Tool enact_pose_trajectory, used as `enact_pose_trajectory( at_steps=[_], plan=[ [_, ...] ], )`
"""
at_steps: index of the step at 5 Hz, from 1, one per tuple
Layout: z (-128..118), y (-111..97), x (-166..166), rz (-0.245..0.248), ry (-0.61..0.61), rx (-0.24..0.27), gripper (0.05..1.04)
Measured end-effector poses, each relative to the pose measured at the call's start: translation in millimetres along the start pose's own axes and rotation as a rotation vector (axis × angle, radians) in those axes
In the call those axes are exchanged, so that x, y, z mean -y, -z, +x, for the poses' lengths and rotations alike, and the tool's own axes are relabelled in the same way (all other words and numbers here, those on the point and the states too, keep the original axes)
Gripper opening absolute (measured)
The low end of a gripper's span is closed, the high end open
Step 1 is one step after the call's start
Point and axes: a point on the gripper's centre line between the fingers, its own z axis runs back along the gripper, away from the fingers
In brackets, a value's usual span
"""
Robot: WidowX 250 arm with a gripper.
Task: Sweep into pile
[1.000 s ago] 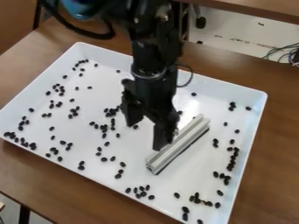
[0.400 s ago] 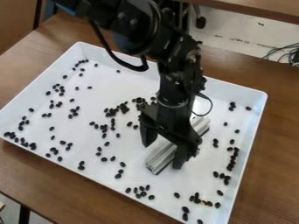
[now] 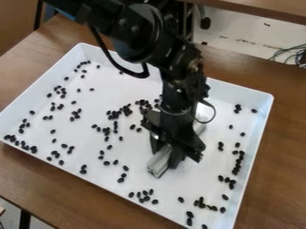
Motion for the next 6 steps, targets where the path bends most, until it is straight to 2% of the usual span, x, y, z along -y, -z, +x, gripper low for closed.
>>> enact_pose_trajectory(
  at_steps=[1, 2, 3, 4, 5, 6],
  plan=[
    [0.0, -0.1, -4.2, 0.000, -0.023, -0.005, 0.359],
    [-6.7, -13.2, -7.6, 0.045, -0.114, -0.013, 0.359],
    [-14.0, -46.7, 1.3, 0.074, -0.238, 0.019, 0.359],
    [-14.4, -53.6, 21.5, 0.003, -0.289, 0.037, 0.359],
    [0.2, -50.3, 44.6, -0.042, -0.303, 0.037, 0.359],
    [10.7, -40.3, 63.4, -0.064, -0.315, 0.033, 0.359]
  ],
)
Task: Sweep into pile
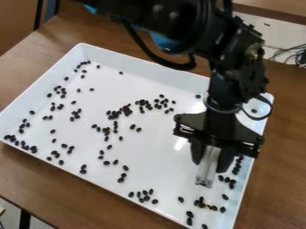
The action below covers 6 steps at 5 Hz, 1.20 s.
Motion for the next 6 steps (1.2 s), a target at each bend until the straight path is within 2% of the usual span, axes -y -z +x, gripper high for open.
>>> enact_pose_trajectory(
  at_steps=[2, 3, 4, 5, 6],
  plan=[
    [-6.1, 23.7, 22.0, -0.023, 0.059, -0.039, 0.359],
    [-1.8, 26.3, 25.2, -0.081, 0.070, -0.042, 0.359],
    [1.3, 33.9, 23.2, -0.097, 0.065, -0.051, 0.359],
    [4.5, 36.0, 21.8, -0.102, 0.103, -0.039, 0.359],
    [7.8, 37.9, 6.1, -0.070, 0.119, -0.013, 0.359]
  ],
)
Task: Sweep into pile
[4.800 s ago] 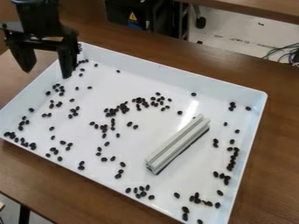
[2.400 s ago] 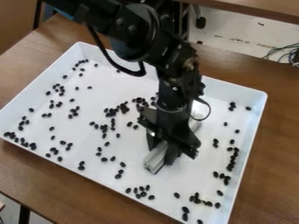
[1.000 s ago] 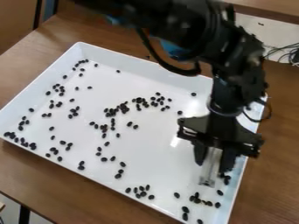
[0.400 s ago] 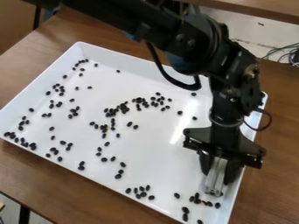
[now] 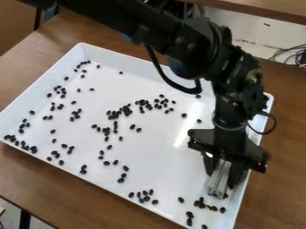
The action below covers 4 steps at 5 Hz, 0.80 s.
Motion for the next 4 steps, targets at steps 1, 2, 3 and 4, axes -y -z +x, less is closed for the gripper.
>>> enact_pose_trajectory(
  at_steps=[1, 2, 3, 4],
  plan=[
    [-7.5, -4.6, -41.6, 0.075, -0.015, 0.009, 0.359],
    [-7.3, -10.2, -97.3, 0.107, -0.132, 0.009, 0.359],
    [-8.1, -12.5, -144.2, 0.130, -0.208, 0.002, 0.359],
    [-6.9, -16.5, -190.2, 0.176, -0.238, 0.015, 0.359]
  ],
)
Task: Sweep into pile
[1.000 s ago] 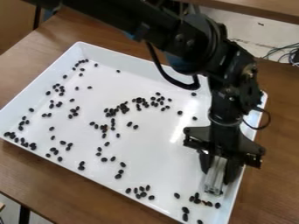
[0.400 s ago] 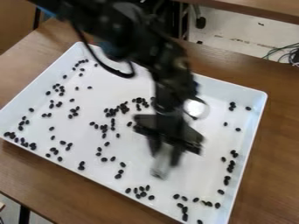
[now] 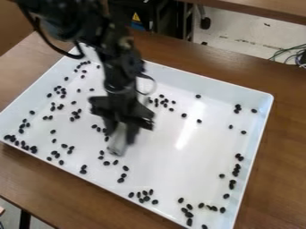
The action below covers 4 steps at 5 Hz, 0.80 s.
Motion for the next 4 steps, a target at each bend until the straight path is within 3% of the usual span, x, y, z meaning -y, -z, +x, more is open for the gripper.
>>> enact_pose_trajectory(
  at_steps=[2, 3, 4],
  plan=[
    [16.9, 9.2, -92.4, 0.059, -0.093, 0.030, 0.359],
    [13.8, 8.2, -147.3, 0.067, -0.104, 0.031, 0.359],
    [16.3, 3.3, -155.8, 0.058, -0.062, 0.025, 0.359]
  ],
)
